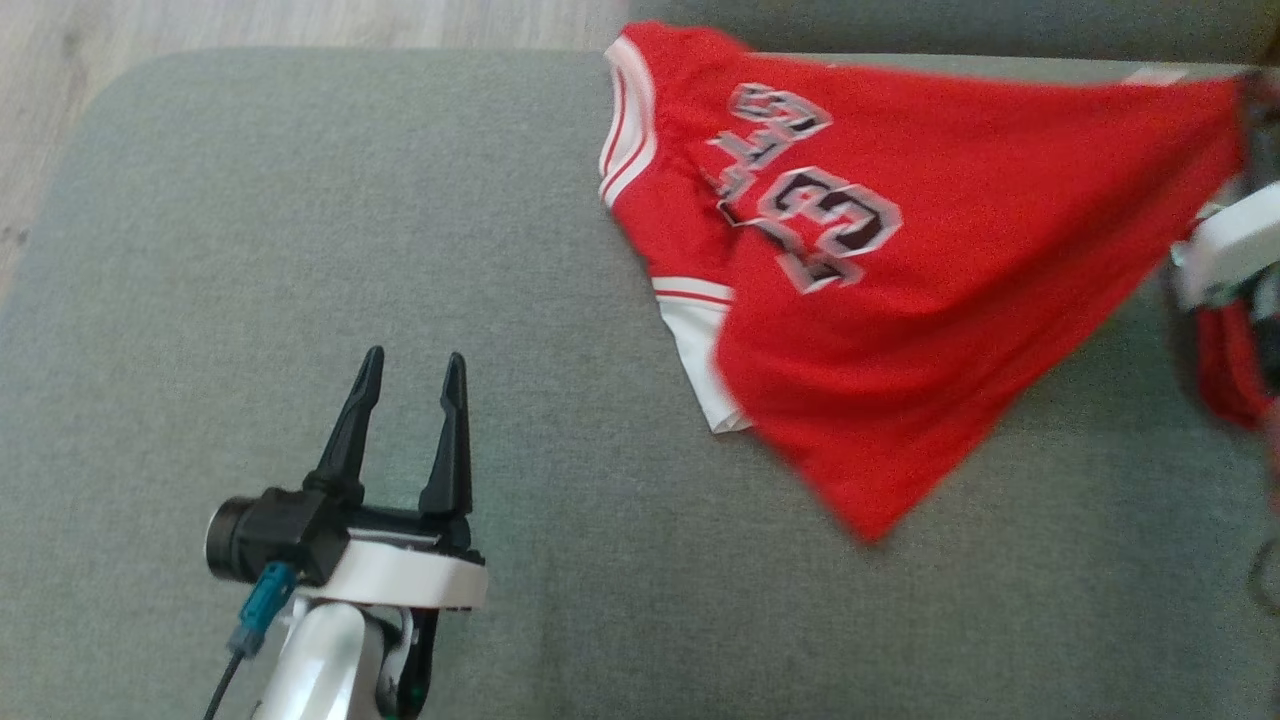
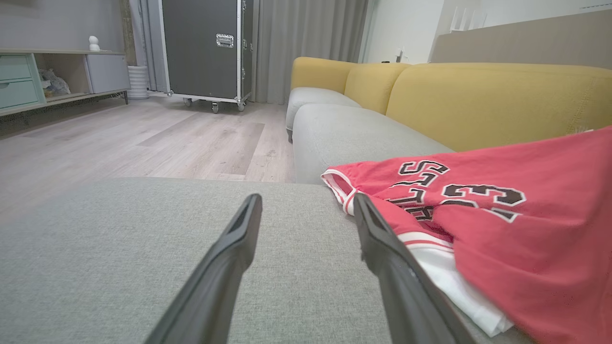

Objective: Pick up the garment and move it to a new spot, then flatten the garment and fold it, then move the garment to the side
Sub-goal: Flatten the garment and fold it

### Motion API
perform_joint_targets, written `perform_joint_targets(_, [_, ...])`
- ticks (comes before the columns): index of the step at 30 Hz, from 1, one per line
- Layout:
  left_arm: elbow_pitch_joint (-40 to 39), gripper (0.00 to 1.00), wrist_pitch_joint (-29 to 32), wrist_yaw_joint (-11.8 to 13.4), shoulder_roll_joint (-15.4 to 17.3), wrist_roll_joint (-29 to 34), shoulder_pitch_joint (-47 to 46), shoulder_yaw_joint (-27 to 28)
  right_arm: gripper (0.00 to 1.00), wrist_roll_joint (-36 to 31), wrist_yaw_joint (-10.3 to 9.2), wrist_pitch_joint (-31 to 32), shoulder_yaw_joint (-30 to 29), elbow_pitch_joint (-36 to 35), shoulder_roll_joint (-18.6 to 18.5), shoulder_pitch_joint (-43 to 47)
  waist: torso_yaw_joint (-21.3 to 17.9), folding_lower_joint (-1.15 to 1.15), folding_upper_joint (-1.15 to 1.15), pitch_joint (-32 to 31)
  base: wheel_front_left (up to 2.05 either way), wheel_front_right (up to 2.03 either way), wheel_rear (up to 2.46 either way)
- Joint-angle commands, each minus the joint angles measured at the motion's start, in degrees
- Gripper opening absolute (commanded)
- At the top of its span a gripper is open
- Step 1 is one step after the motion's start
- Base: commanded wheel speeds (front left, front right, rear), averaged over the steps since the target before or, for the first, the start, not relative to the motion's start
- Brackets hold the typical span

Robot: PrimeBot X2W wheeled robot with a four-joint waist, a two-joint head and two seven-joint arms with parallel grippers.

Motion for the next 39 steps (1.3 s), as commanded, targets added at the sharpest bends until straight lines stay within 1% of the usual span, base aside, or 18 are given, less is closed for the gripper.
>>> perform_joint_targets(1, [-1.95,1.00,-0.53,-0.34,0.07,0.30,-2.72,1.27,0.00,-1.42,-0.11,0.58,-0.32,-0.92,-2.46,-3.73,0.94,0.00,0.00,0.73,0.00,0.00,0.00])
perform_joint_targets(4, [-1.96,1.00,-0.53,-0.33,0.05,-0.27,-3.32,0.84,0.00,-3.13,-0.11,0.84,-1.74,2.26,-4.27,-6.55,1.75,0.00,0.00,1.40,0.00,0.00,0.00])
perform_joint_targets(6, [-1.90,1.00,-0.53,-0.27,0.05,-0.64,-3.62,0.46,1.00,-4.32,-0.11,0.05,-2.21,4.36,-4.64,-8.14,2.22,0.00,0.00,1.72,0.00,0.00,0.00])
perform_joint_targets(10, [-1.73,1.00,-0.53,-0.10,0.04,-0.93,-3.87,0.13,1.00,-6.05,-0.11,-2.09,-2.96,6.53,-3.79,-9.65,2.43,0.00,0.00,1.74,0.00,0.00,0.00])
perform_joint_targets(12, [-1.65,1.00,-0.53,0.13,0.04,-0.97,-3.87,0.29,1.00,-6.92,-0.11,-3.78,-3.46,7.51,-2.64,-9.96,2.09,0.00,0.00,1.47,0.00,0.00,0.00])
perform_joint_targets(16, [-1.56,1.00,-0.53,0.23,0.04,-0.54,-3.75,0.87,1.00,-7.20,-0.11,-7.71,-3.54,8.21,0.79,-9.12,0.48,0.00,0.00,0.37,0.00,0.00,0.00])
perform_joint_targets(19, [-1.39,1.00,-0.53,-0.05,0.03,-0.08,-3.54,1.44,1.00,-6.20,-0.11,-10.42,-2.45,7.18,4.09,-7.48,-1.44,0.00,0.00,-0.61,0.00,0.00,0.00])
perform_joint_targets(23, [-0.71,1.00,-0.53,-0.64,0.03,0.39,-3.29,1.85,1.00,-3.21,-0.11,-12.63,0.62,2.82,8.73,-3.10,-4.45,0.00,0.00,-1.71,0.00,0.00,0.00])
perform_joint_targets(27, [0.07,1.00,-0.53,-1.14,0.03,0.63,-3.16,1.76,1.00,1.67,-0.11,-13.47,3.88,-4.31,11.38,4.78,-7.49,0.00,0.00,-2.37,0.00,0.00,0.00])
perform_joint_targets(31, [1.04,1.00,-0.53,-1.60,0.03,0.89,-3.26,1.36,1.00,6.08,-0.11,-13.69,7.35,-11.63,12.25,14.18,-9.95,0.00,0.00,-2.37,0.00,0.00,0.00])
perform_joint_targets(34, [1.77,1.00,-0.53,-1.93,0.03,1.00,-3.41,1.15,1.00,10.45,-0.11,-13.73,9.44,-16.20,12.34,19.23,-11.50,0.00,0.00,-2.07,0.00,0.00,0.00])
perform_joint_targets(39, [3.14,1.00,-0.53,-2.62,0.04,1.76,-4.33,-0.72,1.00,12.89,-0.11,-13.75,10.06,-20.16,12.36,21.54,-13.37,0.00,0.00,-1.49,0.00,0.00,0.00])
